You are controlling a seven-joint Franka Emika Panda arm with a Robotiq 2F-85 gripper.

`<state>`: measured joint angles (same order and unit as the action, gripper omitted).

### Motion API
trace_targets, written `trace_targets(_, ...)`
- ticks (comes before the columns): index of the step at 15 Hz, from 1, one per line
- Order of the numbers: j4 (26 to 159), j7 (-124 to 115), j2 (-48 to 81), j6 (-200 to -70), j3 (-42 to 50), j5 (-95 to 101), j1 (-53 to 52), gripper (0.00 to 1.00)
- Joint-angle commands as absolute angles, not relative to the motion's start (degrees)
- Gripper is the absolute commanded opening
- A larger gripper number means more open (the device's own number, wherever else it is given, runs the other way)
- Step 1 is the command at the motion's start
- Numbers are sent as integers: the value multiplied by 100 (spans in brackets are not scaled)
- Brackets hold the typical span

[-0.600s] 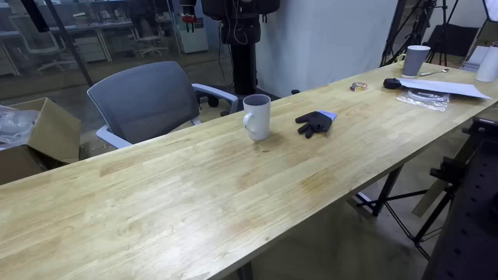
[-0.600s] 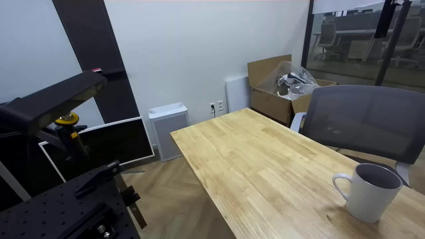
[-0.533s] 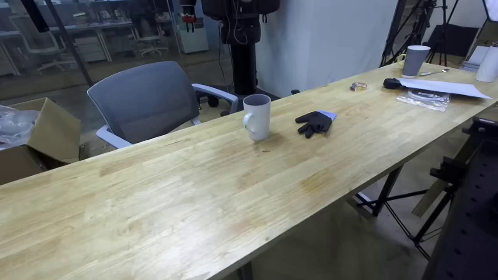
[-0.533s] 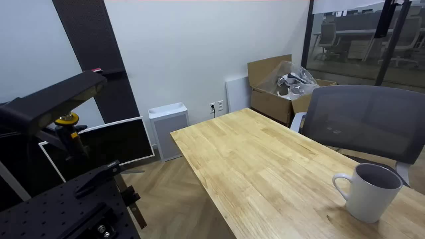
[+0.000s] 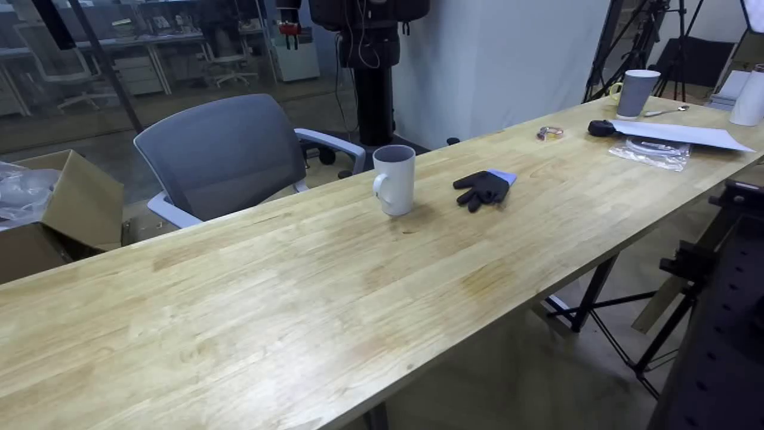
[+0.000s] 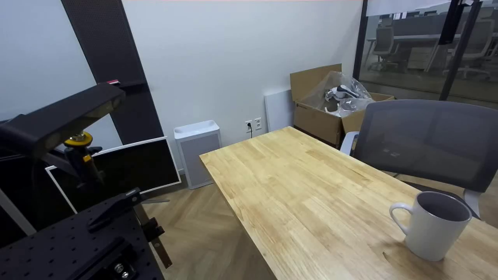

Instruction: Move the mug cup forward

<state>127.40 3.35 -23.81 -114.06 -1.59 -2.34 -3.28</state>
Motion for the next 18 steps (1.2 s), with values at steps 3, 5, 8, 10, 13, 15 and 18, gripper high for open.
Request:
trace_targets(3,12728,334,-2378,-11394,-163,-235,-324,100)
trace_targets(5,12728,334,-2378,-11394,-163,-235,-324,100)
trace_targets(8,12716,383,-2375,-11415,-148,-237,-327,100)
trace_targets(10,12756,433,-2318,-11482,-117,-208,-300,100)
trace_targets(13,12936,428,-2284,-11730,-84,-88,-209,100)
trace_targets(15,13089,446,-2251,-11948,-8,-47,-134,100)
trace_targets(18,13264,518,-2195,-12221,143,7,21,100)
